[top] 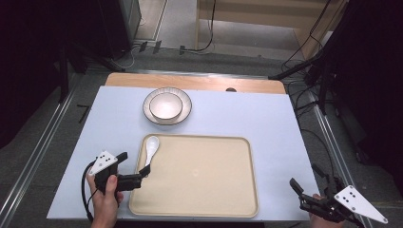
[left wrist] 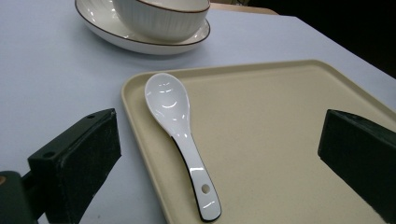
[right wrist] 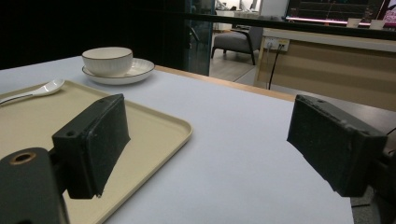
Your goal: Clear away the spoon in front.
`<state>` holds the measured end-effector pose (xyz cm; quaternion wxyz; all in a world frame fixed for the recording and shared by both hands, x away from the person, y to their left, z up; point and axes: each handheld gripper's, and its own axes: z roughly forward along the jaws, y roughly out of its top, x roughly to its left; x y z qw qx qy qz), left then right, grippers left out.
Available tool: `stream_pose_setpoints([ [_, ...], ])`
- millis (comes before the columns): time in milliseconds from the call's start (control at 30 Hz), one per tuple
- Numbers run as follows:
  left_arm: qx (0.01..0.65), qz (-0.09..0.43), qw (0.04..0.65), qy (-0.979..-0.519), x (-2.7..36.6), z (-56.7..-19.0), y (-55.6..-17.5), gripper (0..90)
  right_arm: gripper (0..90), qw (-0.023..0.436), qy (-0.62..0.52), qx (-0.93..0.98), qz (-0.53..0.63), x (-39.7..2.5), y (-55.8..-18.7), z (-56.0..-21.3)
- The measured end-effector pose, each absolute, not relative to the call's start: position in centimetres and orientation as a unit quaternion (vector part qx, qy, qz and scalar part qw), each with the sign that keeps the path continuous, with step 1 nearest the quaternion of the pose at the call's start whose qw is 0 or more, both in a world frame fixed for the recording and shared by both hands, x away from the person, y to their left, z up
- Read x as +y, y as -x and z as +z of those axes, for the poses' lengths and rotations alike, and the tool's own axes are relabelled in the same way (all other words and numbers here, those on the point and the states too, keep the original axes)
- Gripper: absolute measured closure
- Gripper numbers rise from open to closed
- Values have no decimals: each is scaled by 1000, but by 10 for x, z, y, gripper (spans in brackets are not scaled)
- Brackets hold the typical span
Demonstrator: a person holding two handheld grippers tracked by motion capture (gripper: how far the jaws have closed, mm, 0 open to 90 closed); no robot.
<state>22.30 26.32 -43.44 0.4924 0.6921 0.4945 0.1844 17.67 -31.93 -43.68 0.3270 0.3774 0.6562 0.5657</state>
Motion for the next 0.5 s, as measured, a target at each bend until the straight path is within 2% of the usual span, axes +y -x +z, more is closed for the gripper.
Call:
stream_pose_setpoints([
  [500, 484, 206, 503, -686, 289, -424, -215, 0, 126, 328, -378, 656, 565, -319, -177, -437],
])
